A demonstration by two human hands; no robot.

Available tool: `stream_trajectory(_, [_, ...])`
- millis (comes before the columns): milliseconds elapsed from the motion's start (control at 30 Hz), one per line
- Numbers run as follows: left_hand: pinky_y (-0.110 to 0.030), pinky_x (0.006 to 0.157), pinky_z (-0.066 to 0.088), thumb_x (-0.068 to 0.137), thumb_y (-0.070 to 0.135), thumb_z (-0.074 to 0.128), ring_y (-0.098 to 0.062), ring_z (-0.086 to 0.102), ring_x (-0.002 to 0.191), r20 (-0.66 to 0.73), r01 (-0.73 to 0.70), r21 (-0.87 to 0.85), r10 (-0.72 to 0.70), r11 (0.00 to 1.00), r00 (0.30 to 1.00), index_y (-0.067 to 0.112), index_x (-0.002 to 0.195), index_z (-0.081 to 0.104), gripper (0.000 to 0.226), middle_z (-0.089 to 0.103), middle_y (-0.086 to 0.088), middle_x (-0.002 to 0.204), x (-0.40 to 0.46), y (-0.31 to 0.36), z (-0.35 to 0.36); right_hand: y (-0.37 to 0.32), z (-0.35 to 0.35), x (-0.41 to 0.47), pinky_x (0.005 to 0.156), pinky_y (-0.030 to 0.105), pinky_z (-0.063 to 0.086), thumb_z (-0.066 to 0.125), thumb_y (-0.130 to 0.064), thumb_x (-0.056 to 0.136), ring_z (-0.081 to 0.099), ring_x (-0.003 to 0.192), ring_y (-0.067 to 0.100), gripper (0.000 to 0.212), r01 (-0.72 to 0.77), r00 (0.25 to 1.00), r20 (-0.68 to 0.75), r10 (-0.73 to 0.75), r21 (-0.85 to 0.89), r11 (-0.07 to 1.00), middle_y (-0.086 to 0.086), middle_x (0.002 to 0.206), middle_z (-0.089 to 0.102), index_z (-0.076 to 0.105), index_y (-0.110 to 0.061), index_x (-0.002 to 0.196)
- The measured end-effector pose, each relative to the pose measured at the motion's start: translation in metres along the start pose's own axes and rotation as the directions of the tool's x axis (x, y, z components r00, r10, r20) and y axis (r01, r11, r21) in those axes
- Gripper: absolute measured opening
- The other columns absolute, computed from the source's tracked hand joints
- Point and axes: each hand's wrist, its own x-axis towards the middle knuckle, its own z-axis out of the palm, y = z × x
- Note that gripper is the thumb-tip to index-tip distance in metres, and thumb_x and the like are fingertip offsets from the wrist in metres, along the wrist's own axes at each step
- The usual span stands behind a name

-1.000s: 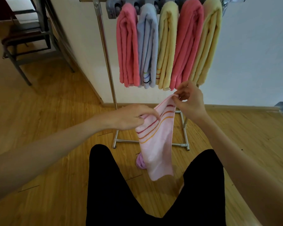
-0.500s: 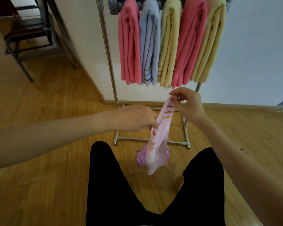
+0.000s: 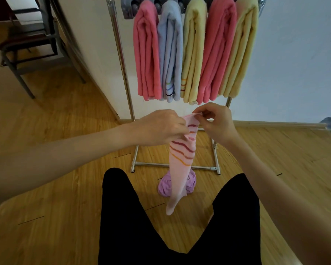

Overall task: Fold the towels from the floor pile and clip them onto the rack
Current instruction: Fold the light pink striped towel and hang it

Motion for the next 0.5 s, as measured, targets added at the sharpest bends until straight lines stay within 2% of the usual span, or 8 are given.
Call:
stream_trajectory(67, [-0.036, 0.077, 0.043, 0.095, 0.029, 0.041, -0.021, 0.06, 0.067, -0.079, 0.115, -0.033, -0.118, 0.993, 0.99, 0.01, 0.091, 0.071, 0.036, 0.068, -0.001, 0.076, -0.001, 0.001, 0.002, -0.001, -0.002, 0.002, 0.073, 0.02, 0.054, 0.064, 0.004, 0.081, 0.064, 0.075, 0.013, 0.017, -0.012, 1.0, -0.005, 0.012, 0.034, 0.999, -0.003, 0.084, 0.066, 0.072, -0.005, 0.093])
stream_trajectory(133, [-0.034, 0.083, 0.036, 0.097, 0.034, 0.04, -0.017, 0.058, 0.066, -0.148, 0.209, -0.049, -0.214, 0.977, 0.966, 0.012, 0.088, 0.071, 0.039, 0.069, 0.002, 0.076, -0.003, 0.002, 0.005, -0.002, -0.005, 0.003, 0.074, 0.022, 0.055, 0.066, 0.003, 0.08, 0.066, 0.077, 0.015, 0.017, -0.023, 1.0, 0.005, 0.023, 0.069, 0.997, -0.003, 0.083, 0.068, 0.072, -0.005, 0.094])
stream_trajectory(233, [-0.035, 0.077, 0.035, 0.099, 0.034, 0.041, -0.019, 0.051, 0.061, -0.185, 0.302, -0.043, -0.305, 0.952, 0.934, 0.013, 0.088, 0.072, 0.039, 0.069, 0.001, 0.073, -0.003, 0.003, 0.01, -0.006, -0.008, 0.002, 0.074, 0.024, 0.056, 0.07, -0.001, 0.08, 0.069, 0.079, 0.018, 0.014, -0.039, 0.998, 0.054, 0.032, 0.128, 0.991, 0.004, 0.084, 0.071, 0.073, -0.004, 0.094])
stream_trajectory(333, [-0.034, 0.071, 0.034, 0.099, 0.032, 0.039, -0.02, 0.047, 0.057, -0.2, 0.337, -0.045, -0.339, 0.94, 0.919, 0.016, 0.097, 0.073, 0.038, 0.068, 0.0, 0.069, -0.003, 0.004, 0.012, -0.009, -0.007, 0.001, 0.074, 0.027, 0.057, 0.071, -0.003, 0.081, 0.069, 0.079, 0.018, 0.013, -0.015, 0.996, 0.092, -0.002, 0.183, 0.983, 0.009, 0.084, 0.072, 0.073, -0.003, 0.094])
stream_trajectory(500, [-0.038, 0.067, 0.039, 0.099, 0.034, 0.046, -0.017, 0.051, 0.056, -0.218, 0.371, -0.066, -0.376, 0.926, 0.901, 0.023, 0.106, 0.072, 0.029, 0.071, 0.003, 0.073, -0.002, 0.007, 0.014, -0.011, -0.007, -0.002, 0.077, 0.033, 0.059, 0.07, -0.003, 0.082, 0.071, 0.081, 0.017, 0.013, -0.036, 0.991, 0.136, 0.003, 0.245, 0.969, 0.009, 0.087, 0.073, 0.073, -0.002, 0.095])
